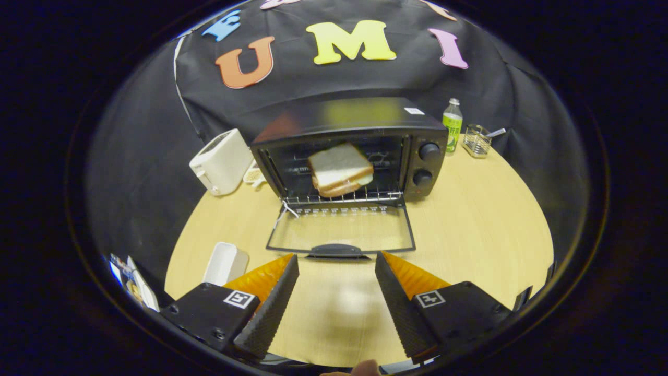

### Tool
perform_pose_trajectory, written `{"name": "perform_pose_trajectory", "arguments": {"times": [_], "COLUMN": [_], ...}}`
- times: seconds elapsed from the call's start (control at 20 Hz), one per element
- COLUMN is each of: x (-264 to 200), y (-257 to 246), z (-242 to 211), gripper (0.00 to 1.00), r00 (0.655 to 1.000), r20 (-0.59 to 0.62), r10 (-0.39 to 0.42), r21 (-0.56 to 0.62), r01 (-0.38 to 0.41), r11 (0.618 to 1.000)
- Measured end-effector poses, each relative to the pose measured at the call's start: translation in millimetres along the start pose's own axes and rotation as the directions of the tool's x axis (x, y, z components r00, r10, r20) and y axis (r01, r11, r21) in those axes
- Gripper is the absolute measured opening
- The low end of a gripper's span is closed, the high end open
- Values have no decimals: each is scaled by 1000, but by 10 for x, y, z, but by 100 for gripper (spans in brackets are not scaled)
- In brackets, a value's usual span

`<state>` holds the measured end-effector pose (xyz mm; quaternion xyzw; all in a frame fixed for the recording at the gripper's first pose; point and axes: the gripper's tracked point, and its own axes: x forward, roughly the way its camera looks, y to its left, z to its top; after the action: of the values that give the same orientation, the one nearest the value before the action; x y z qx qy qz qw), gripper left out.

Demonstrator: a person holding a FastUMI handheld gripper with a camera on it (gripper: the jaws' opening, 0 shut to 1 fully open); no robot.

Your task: Open the toaster oven, put the food inside, and close the toaster oven door.

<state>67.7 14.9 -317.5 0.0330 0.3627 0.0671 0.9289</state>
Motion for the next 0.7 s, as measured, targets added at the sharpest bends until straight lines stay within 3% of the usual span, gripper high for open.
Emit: {"name": "perform_pose_trajectory", "arguments": {"times": [0.25,0.7], "x": [481,953], "y": [-82,-32], "z": [-359,-484], "gripper": [96,96], "r00": [997,994], "r20": [-75,-97], "r10": [-17,-45], "r21": [20,-45], "r01": [18,41], "r11": [1000,998]}}
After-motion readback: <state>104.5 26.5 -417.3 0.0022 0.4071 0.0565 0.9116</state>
